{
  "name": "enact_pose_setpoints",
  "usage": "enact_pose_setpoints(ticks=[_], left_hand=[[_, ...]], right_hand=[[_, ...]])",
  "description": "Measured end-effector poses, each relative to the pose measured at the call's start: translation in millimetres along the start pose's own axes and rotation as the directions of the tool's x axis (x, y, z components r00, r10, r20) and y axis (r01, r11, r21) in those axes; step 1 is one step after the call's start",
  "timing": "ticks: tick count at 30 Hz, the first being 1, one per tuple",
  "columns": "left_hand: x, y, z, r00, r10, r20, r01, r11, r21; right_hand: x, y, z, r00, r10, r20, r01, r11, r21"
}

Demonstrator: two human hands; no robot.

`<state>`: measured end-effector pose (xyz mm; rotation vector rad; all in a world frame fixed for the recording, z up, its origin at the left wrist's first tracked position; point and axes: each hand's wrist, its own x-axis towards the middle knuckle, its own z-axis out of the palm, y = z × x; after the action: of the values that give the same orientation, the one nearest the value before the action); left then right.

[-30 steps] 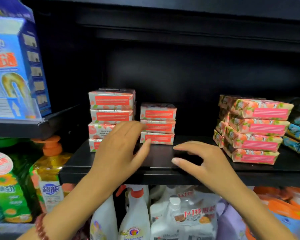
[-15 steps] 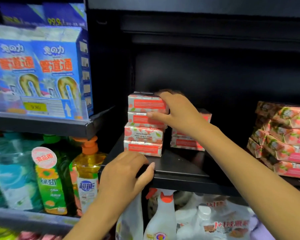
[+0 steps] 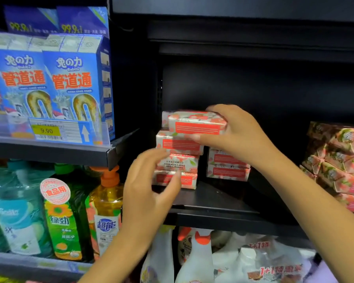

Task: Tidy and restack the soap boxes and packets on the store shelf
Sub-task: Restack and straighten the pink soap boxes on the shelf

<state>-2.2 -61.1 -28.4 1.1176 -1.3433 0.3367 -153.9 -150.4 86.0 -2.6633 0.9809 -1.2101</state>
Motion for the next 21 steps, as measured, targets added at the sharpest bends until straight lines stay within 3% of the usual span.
enact_pose_setpoints(ticks=[4, 8, 11, 21], left_hand=[[39, -3, 11, 0.997, -0.043, 0.057, 0.038, 0.995, 0.087], [65, -12, 26, 0.969, -0.209, 0.133, 0.186, 0.968, 0.168], [70, -19, 28, 0.954, -0.267, 0.133, 0.254, 0.961, 0.104], [62, -18, 22, 0.963, -0.224, 0.151, 0.216, 0.974, 0.067]], right_hand=[[-44, 13, -25, 0.983, 0.044, -0.178, -0.025, 0.994, 0.109], [-74, 29, -42, 0.957, 0.096, -0.272, -0.046, 0.982, 0.186], [-88, 39, -46, 0.949, 0.112, -0.295, -0.058, 0.981, 0.185], [-87, 52, -47, 0.948, 0.149, -0.28, -0.093, 0.975, 0.203]])
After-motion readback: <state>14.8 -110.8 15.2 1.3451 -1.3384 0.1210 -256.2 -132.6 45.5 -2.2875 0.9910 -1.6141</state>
